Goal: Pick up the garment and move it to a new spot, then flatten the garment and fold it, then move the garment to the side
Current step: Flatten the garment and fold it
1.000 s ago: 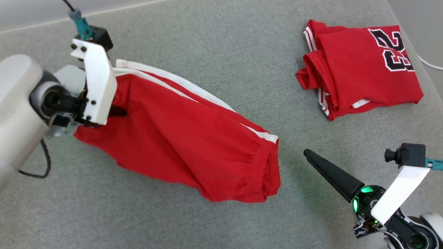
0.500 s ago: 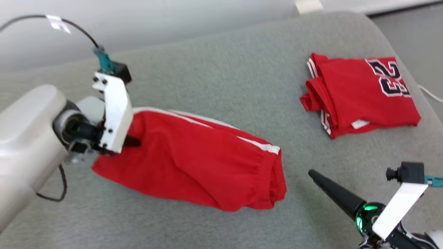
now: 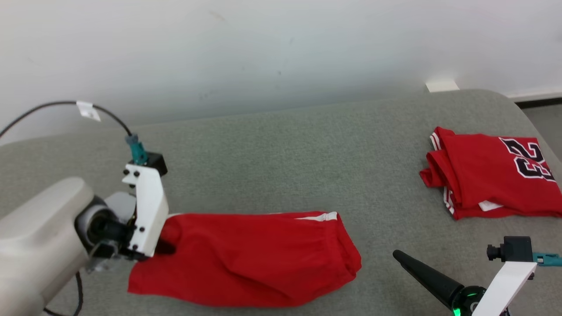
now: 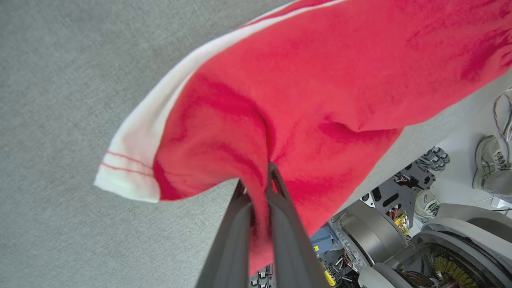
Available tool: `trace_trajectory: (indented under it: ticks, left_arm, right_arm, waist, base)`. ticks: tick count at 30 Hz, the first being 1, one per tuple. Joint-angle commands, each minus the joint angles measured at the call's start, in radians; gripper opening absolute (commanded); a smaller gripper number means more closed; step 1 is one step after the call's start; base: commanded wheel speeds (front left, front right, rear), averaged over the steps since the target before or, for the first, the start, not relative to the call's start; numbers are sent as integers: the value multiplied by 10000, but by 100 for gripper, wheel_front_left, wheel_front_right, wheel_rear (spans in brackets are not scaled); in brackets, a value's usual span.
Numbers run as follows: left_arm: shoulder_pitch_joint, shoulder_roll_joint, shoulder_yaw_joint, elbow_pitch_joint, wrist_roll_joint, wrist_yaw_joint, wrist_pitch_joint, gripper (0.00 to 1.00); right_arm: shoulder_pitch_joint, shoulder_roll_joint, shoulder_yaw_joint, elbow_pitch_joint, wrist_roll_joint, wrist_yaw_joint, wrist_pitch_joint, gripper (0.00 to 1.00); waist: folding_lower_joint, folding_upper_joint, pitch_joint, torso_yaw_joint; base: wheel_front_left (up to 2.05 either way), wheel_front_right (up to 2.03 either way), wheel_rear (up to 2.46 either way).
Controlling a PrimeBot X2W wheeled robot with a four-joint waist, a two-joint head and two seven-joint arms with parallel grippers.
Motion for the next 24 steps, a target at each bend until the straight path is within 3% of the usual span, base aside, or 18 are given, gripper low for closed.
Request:
trace_trajectory:
  ticks: [1, 2, 3, 4, 11, 16, 19, 24]
  left_arm:
    - [422, 81, -42, -1, -72, 8, -265, 0]
    - [585, 99, -50, 24, -97, 0, -399, 42]
    - [745, 106, -56, 63, -115, -4, -542, 91]
    - [863, 107, -71, 109, -61, -13, -687, 100]
    - [1112, 152, 5, 273, 419, -190, -1782, 100]
    - [829, 424, 414, -156, 1004, -308, -3342, 100]
    - [819, 646, 844, -497, 1568, -78, -5000, 100]
    - [1423, 796, 1439, -1012, 2238, 716, -7544, 100]
  right_arm:
    - [143, -72, -33, 13, -67, 2, 43, 100]
    - [157, -79, -31, 4, -77, 2, 50, 100]
    - [163, -90, -38, 0, -98, 2, 44, 100]
    - [172, -107, -46, -4, -124, 2, 45, 100]
    - [240, -263, -156, -270, -643, 2, -359, 100]
    - [-201, -266, -591, -833, -1861, 2, -1839, 100]
    - [-379, -249, -938, -927, -3079, 1, -3371, 100]
    - [-646, -124, -1302, -635, -4576, 2, -5201, 100]
  waist:
    - [2, 0, -312, 283]
    - [2, 0, -346, 300]
    - [2, 0, -382, 320]
    - [2, 0, -427, 348]
    - [2, 0, -865, 628]
    - [2, 0, -1036, 870]
    - [2, 0, -1082, 1005]
    - [2, 0, -1100, 1281]
  base:
    - [0, 0, 0]
    - [0, 0, 0]
    - [0, 0, 0]
    - [0, 0, 0]
    - [0, 0, 0]
    - [0, 0, 0]
    - [0, 0, 0]
    - [0, 0, 0]
